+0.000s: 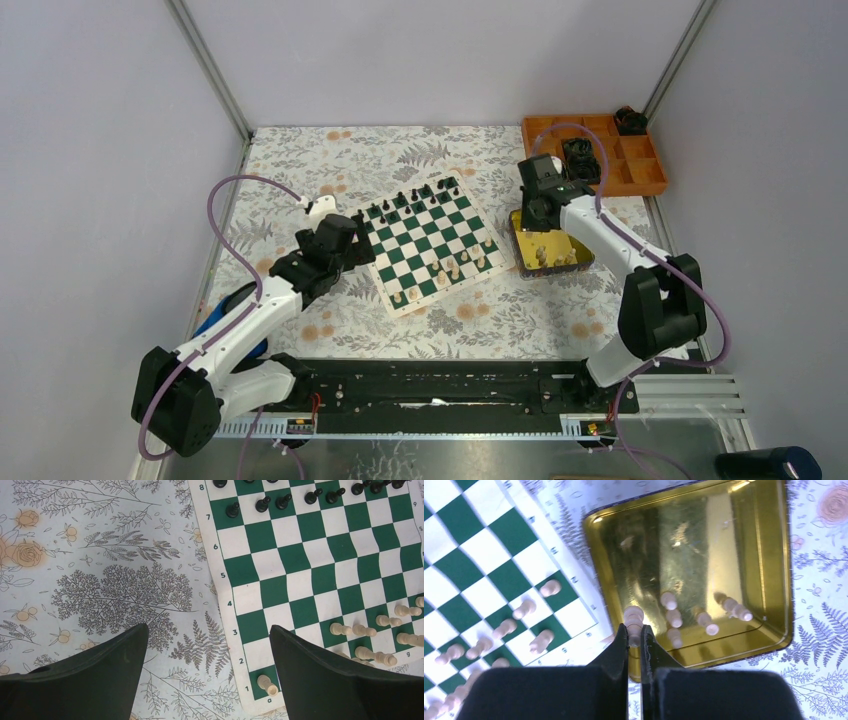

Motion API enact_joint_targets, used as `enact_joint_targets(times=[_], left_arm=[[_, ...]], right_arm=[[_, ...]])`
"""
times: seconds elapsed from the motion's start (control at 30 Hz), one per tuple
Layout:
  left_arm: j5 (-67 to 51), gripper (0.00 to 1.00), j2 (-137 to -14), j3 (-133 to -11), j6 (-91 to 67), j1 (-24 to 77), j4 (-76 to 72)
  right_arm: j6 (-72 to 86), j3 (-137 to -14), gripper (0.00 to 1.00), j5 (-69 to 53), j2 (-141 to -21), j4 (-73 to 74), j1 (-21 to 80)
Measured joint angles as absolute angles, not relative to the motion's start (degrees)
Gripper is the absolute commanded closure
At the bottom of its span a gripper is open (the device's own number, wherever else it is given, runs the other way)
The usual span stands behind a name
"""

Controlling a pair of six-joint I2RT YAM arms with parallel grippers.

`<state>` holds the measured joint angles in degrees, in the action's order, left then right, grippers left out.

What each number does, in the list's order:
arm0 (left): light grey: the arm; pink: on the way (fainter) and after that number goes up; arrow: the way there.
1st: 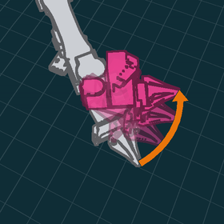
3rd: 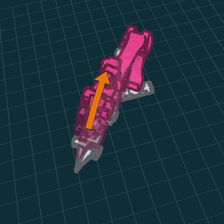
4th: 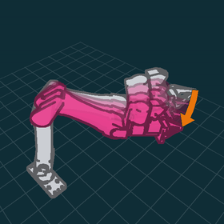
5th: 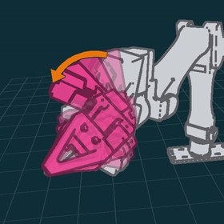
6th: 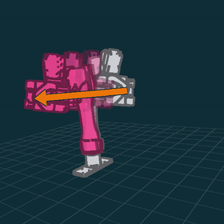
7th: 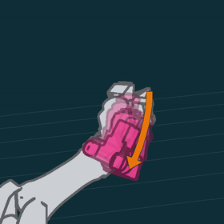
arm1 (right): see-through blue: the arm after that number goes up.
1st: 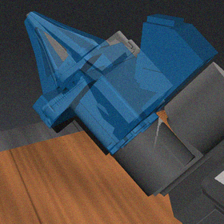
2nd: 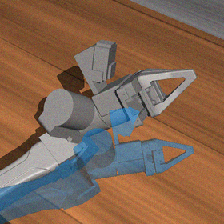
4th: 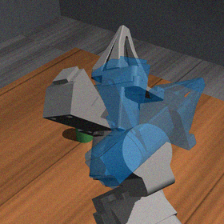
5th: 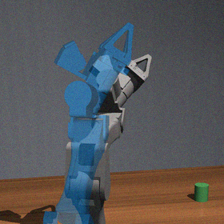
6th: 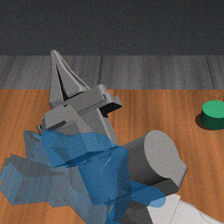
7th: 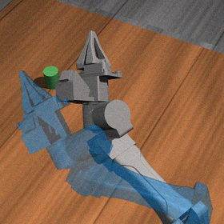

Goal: Set up the chess pieces on the board
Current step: Place the chess piece on the chessboard.

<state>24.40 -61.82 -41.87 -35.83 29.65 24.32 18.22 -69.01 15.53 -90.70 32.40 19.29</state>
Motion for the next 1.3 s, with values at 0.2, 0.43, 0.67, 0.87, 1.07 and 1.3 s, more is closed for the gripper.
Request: enact_joint_targets(times=[0.2,0.43,0.67,0.87,1.07,1.3], left_arm=[[24.4,0.01,-61.8,-41.9,-35.8,29.6,24.0],[24.4,0.01,-61.8,-41.9,-35.9,29.6,24.0],[24.4,0.01,-61.8,-41.9,-35.9,29.6,24.0],[24.4,0.01,-61.8,-41.9,-35.8,29.6,24.0],[24.4,0.01,-61.8,-41.9,-35.8,29.6,24.0],[24.4,0.01,-61.8,-41.9,-35.8,29.6,24.0]], right_arm=[[17.0,-71.6,1.0,15.3,-90.7,35.0,26.0],[16.8,-73.3,1.0,15.3,-91.1,36.6,32.5],[16.9,-74.5,1.0,14.8,-93.8,37.0,36.9],[17.0,-75.2,1.0,13.8,-96.7,36.9,39.8],[17.2,-76.3,1.0,13.5,-99.0,36.8,41.6],[17.2,-76.3,1.0,12.4,-100.5,35.3,42.1]])
